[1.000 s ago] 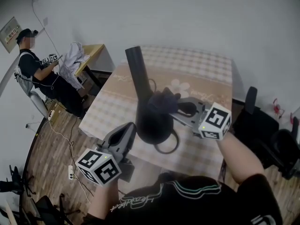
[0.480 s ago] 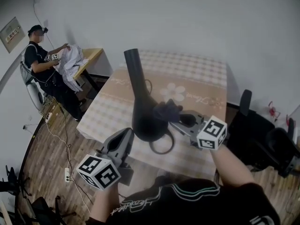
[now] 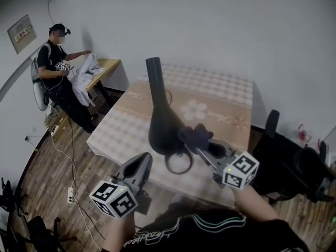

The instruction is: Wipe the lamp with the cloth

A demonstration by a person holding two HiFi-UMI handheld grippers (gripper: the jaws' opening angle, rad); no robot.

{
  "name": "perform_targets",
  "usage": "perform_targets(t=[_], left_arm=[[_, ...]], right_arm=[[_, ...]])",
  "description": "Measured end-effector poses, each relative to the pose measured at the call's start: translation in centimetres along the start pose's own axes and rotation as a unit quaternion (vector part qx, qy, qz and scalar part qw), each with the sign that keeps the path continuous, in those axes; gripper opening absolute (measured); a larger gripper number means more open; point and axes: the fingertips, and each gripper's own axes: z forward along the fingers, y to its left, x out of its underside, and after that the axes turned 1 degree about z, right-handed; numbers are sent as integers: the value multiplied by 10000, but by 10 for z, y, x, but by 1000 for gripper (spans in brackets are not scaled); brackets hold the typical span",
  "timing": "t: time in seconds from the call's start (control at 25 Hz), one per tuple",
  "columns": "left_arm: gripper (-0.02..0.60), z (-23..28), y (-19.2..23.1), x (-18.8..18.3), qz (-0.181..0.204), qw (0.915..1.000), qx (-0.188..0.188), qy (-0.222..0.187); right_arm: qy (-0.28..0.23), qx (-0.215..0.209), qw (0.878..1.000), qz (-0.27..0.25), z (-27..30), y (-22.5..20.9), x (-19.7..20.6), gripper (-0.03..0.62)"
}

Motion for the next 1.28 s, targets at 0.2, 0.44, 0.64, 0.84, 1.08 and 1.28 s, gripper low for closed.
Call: perform_targets(t=[0.2, 0.44, 0.64, 0.84, 1.08, 1.28], left_arm=[[0, -5, -7, 7, 22, 10000, 15, 18], [0, 0, -13, 3, 431, 9989, 146, 61], [0, 5, 1, -19, 441, 9980, 447, 20], [0, 10, 29, -47, 438, 9961, 765, 27], [0, 11, 52, -74, 646, 9904, 1223, 82], [0, 13, 84, -99, 651, 9858, 1549, 68]], right_arm=[[-172, 111, 9998, -51, -13, 9, -14, 57], [-85, 357, 9986, -379, -13, 12, -22, 57], [-74, 575, 9960, -679, 14, 0, -58, 57], [-416, 827, 9910, -962, 49, -5, -116, 57], [-568, 1295, 9741, -1765, 78, -4, -178, 57], [-422, 1753, 9575, -2251, 115, -12, -216, 57]])
